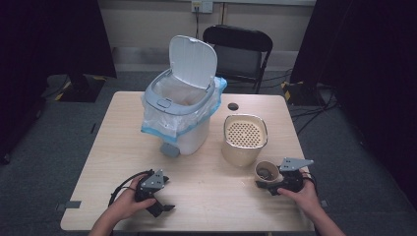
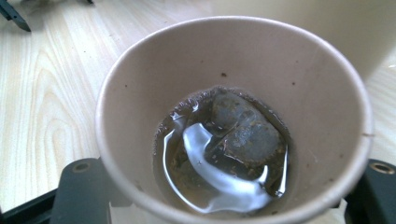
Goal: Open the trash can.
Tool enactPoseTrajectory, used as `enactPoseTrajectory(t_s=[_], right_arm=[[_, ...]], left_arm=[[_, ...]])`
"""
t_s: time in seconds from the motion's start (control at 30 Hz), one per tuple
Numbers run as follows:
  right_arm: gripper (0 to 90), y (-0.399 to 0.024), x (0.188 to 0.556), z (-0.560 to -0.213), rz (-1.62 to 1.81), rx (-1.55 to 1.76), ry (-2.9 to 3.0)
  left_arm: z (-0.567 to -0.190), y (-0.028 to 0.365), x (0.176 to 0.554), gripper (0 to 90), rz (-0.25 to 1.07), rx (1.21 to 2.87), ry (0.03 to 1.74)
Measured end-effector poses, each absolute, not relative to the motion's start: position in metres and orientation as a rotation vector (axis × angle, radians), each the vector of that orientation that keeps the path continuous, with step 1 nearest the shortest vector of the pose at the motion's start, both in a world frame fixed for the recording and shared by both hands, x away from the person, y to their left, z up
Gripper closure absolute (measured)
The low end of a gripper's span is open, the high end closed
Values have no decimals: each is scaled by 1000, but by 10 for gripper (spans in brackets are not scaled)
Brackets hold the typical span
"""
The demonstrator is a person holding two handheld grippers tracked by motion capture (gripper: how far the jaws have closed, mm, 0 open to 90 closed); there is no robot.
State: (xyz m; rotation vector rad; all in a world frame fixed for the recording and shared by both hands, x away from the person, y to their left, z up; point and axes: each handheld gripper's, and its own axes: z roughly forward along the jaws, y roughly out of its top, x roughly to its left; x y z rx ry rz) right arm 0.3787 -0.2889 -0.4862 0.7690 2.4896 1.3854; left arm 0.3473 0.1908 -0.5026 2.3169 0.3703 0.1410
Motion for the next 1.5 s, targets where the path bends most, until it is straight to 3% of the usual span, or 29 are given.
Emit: enactPoseTrajectory(t_s=[0.8,1.5], right_arm=[[292,-330,419,-451,1264,839,2375],[295,-333,473,-428,1211,888,2318]], left_arm=[[-503,191,347,0,140,2314,371],[-503,191,347,0,141,2315,369]])
